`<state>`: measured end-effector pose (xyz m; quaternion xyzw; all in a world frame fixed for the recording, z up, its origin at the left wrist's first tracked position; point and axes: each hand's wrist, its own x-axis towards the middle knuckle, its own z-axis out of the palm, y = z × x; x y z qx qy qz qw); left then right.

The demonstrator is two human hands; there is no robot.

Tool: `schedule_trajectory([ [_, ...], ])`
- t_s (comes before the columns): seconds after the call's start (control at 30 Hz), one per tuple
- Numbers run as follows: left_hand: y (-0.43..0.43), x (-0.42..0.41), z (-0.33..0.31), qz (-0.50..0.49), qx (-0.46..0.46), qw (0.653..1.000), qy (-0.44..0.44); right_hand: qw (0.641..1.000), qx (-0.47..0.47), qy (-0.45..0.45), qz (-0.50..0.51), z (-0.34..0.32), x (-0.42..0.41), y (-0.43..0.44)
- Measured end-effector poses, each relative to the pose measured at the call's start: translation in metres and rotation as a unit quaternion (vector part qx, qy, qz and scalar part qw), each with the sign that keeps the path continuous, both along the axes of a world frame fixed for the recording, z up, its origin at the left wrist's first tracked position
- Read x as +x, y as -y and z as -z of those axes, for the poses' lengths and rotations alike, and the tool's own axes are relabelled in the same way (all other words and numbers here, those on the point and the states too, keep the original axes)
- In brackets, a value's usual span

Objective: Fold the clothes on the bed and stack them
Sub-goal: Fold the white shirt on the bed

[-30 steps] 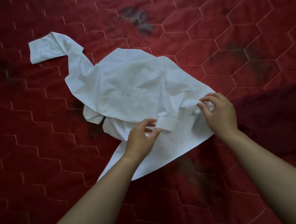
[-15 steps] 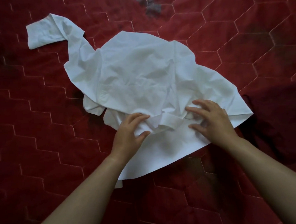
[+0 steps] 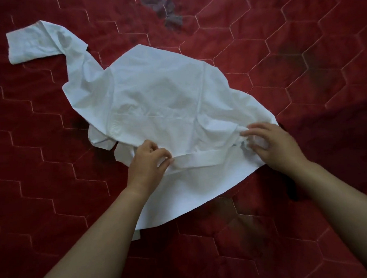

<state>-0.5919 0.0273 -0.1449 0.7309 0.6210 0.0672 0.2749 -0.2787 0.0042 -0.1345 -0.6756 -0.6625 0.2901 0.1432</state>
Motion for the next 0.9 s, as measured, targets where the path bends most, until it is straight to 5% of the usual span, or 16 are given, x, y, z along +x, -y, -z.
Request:
schedule_trajectory([
  [0.13,0.0,-0.013,-0.008,-0.002,0.017,0.999,0.028,0.993,0.075,0.005,-0.092,-0.008,-0.028,0.002],
  [0.23,-0.008,-0.009,-0.007,0.016,0.053,0.997,0.052,0.985,0.045,0.015,-0.163,0.007,-0.051,-0.003],
  [0.57,-0.022,-0.029,0.026,0.192,0.089,0.976,0.053,0.984,0.121,-0.031,-0.129,0.046,-0.037,-0.016],
  [0.7,-0.018,-0.037,0.027,0.254,0.081,0.963,0.042,0.97,0.151,-0.001,-0.192,0.043,-0.042,0.002],
  [0.9,-0.026,-0.028,0.043,0.202,0.114,0.971,0.064,0.975,0.132,-0.017,-0.181,0.06,-0.045,-0.005],
])
